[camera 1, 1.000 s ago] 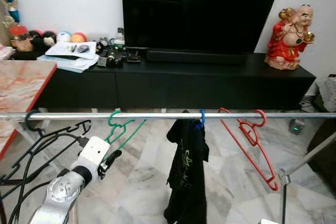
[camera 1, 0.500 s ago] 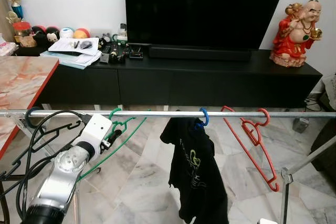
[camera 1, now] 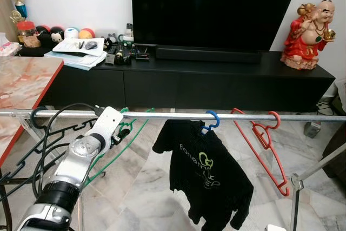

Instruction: Hang hanger

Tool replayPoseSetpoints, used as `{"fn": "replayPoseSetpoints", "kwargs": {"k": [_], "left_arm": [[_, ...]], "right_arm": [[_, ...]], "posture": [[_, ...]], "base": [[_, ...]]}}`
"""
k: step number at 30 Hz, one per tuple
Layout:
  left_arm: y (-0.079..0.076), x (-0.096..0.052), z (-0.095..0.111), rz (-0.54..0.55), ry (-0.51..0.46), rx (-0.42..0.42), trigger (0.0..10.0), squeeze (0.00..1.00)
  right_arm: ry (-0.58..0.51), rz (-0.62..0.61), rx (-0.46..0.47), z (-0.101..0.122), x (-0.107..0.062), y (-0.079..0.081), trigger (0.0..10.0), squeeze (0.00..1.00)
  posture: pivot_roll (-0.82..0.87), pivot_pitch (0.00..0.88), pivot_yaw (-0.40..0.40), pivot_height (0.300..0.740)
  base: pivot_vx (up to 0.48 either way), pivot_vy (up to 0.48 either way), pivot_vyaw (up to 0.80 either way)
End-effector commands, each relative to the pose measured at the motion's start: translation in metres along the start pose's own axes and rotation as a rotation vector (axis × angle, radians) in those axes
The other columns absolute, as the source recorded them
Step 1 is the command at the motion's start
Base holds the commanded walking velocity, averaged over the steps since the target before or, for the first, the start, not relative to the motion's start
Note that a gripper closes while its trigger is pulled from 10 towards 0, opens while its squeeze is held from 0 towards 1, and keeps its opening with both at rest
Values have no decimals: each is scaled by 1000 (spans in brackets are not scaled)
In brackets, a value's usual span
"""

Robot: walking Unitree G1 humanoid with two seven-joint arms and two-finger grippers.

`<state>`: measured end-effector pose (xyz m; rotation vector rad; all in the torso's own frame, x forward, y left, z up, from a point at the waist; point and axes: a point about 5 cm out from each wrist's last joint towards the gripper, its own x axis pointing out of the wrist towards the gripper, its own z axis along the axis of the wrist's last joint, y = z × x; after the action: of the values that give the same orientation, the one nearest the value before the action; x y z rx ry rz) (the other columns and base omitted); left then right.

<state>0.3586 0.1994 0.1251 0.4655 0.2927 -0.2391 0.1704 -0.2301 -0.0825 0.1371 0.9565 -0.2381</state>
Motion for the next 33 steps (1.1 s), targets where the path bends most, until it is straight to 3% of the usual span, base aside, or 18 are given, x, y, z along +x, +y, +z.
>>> {"fn": "replayPoseSetpoints", "kwargs": {"k": [1, 14, 15, 16, 17, 18, 33], "left_arm": [[-7, 4, -1, -32, 29, 5, 10000, 0], [-23, 8, -16, -26, 106, -36, 10000, 0], [-23, 8, -16, -15, 105, -41, 8510, 0], [-22, 7, -16, -9, 106, -45, 4039, 0], [-22, 7, -16, -9, 106, -45, 4039, 0], [-20, 6, -17, 0, 107, -50, 0, 0], [-11, -5, -20, 16, 129, -48, 0, 0]], "right_arm": [[-17, -12, 1, 6, 0, -4, 10000, 0], [-15, -8, -5, 6, 0, -4, 10000, 0], [-15, -8, -5, 6, 0, -4, 10000, 0], [-15, -7, -5, 6, 0, -4, 10000, 0], [-15, -7, -5, 6, 0, -4, 10000, 0], [-15, -6, -7, 6, 0, -4, 10000, 0], [-13, 2, -14, 6, 0, -2, 10000, 0]], "posture": [[89, 0, -96, 740], [94, 0, -98, 740], [95, 0, -98, 740], [95, 0, -98, 740], [95, 0, -98, 740], [100, 0, -101, 740], [114, 0, -102, 740]], "base": [[0, 0, 0], [0, 0, 0], [0, 0, 0], [0, 0, 0], [0, 0, 0], [0, 0, 0], [0, 0, 0]]}}
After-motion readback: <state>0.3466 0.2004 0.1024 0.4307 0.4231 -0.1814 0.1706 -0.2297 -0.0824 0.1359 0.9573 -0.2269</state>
